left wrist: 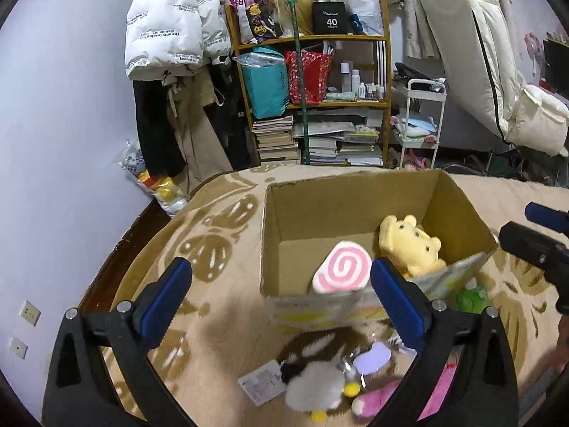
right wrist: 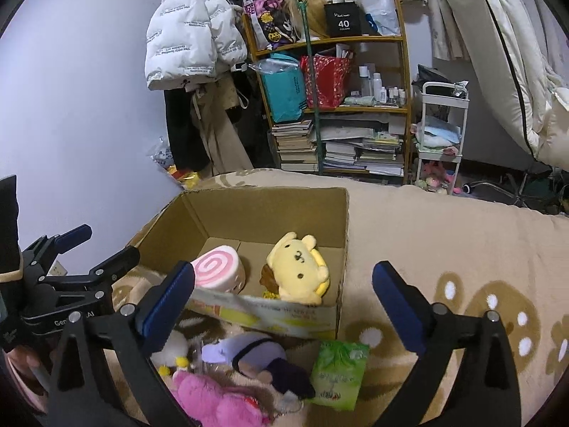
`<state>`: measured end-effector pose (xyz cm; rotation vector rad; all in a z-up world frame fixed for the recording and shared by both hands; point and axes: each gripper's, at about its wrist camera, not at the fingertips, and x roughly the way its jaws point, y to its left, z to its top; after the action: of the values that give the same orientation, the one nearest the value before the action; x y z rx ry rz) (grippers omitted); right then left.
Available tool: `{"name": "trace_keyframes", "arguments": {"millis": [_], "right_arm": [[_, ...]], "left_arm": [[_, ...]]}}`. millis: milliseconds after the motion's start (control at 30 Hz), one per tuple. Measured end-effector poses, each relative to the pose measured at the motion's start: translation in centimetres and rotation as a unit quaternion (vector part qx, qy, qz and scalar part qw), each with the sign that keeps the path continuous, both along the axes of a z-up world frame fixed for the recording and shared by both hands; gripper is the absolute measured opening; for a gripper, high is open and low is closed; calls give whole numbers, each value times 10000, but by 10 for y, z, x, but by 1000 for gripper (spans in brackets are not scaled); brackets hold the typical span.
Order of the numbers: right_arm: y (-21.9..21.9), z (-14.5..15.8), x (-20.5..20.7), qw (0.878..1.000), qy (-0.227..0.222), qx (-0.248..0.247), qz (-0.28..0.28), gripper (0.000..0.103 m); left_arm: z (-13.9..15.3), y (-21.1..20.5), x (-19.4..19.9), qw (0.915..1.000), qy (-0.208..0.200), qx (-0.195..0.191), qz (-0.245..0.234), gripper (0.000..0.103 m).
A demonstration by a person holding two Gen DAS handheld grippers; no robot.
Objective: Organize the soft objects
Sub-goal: 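Move both tools back toward the remaining plush toys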
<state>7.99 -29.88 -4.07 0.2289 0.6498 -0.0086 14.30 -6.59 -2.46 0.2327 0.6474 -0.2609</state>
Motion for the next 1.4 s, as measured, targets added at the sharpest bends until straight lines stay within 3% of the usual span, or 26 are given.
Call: {"name": "trace_keyframes", "arguments": {"millis": [300, 567, 1100, 1400], "right_arm": [[12, 2, -30, 9998, 31, -145, 104, 103], [38, -12, -47, 9986, 321, -297, 300, 103], [43, -41, -36, 9966, 724, -288, 269, 103], [45, -57, -21, 9948, 919, -354, 267, 103]], "left_arm": [[-5, 12, -33, 9991, 392, 158, 53, 100], [-11, 22, -46, 9968, 740, 211, 239, 100], [-44, 27, -23, 9876, 1509, 191, 395, 100], [-70, 27, -5, 9776, 2053, 174, 438, 100]]}}
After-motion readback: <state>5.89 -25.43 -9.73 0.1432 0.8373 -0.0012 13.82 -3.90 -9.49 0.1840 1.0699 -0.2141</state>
